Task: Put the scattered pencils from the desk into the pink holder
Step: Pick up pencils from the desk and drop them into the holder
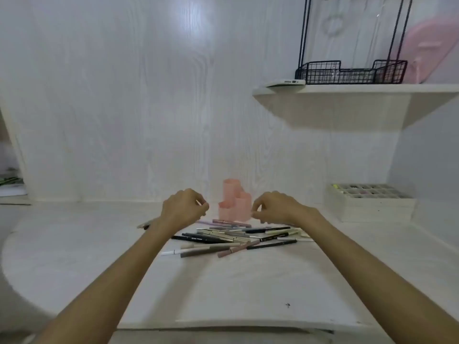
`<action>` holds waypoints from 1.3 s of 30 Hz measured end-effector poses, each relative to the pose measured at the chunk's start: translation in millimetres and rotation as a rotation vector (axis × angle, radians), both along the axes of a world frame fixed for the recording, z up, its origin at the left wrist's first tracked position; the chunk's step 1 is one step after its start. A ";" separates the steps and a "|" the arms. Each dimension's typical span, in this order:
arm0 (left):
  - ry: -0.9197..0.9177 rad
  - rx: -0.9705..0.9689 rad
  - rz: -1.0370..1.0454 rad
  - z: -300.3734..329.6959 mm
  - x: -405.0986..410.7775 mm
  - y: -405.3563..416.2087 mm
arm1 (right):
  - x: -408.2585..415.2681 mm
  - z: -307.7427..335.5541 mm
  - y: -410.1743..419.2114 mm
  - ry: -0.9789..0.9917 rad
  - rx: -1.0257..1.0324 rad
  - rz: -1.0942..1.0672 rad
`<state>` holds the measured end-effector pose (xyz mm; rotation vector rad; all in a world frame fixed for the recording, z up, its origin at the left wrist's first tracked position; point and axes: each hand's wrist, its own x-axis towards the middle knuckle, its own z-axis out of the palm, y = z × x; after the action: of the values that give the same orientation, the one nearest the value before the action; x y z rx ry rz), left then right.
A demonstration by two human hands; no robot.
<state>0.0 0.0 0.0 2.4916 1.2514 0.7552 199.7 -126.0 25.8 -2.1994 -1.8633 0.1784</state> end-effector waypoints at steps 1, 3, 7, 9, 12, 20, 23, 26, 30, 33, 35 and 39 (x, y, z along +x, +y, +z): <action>0.023 -0.026 0.001 -11.6 3.5 7.4 | 2.6 -6.6 10.0 0.016 -0.034 0.009; 0.028 -0.076 -0.023 -38.0 12.1 23.9 | 8.9 -23.3 27.2 0.024 -0.087 0.026; 0.010 -0.176 -0.178 -75.9 31.2 57.9 | 25.5 -60.7 62.0 0.078 -0.132 0.041; 0.008 -0.210 -0.249 -80.4 40.4 70.5 | 34.1 -69.1 77.0 0.066 -0.149 0.050; 0.112 -0.272 -0.412 -74.6 55.7 85.6 | 42.5 -76.9 97.5 0.022 -0.205 0.068; 0.452 -0.402 -0.648 -47.4 98.9 101.7 | 39.1 -87.0 121.3 -0.121 -0.331 0.124; 0.519 -0.408 -0.634 -51.2 107.3 106.2 | 35.9 -88.8 123.0 -0.148 -0.392 0.106; 0.543 -0.417 -0.598 -60.2 110.8 109.6 | 36.6 -88.6 123.5 -0.131 -0.421 0.093; 0.495 -0.422 -0.626 -67.1 107.2 112.6 | 36.7 -86.1 121.2 -0.148 -0.382 0.079; 0.497 -0.381 -0.588 -71.4 101.4 117.5 | 31.6 -86.3 120.2 -0.167 -0.325 0.057; 0.481 -0.386 -0.579 -72.8 96.5 117.7 | 32.3 -85.5 121.0 -0.118 -0.334 0.026; 0.362 -0.350 -0.576 -77.5 82.8 110.7 | 36.6 -86.3 121.1 -0.055 -0.316 -0.028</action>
<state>82.8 110.7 -77.5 2.5423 0.6090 -0.0520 236.3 -4.9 -60.5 -2.4556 -1.9450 0.4390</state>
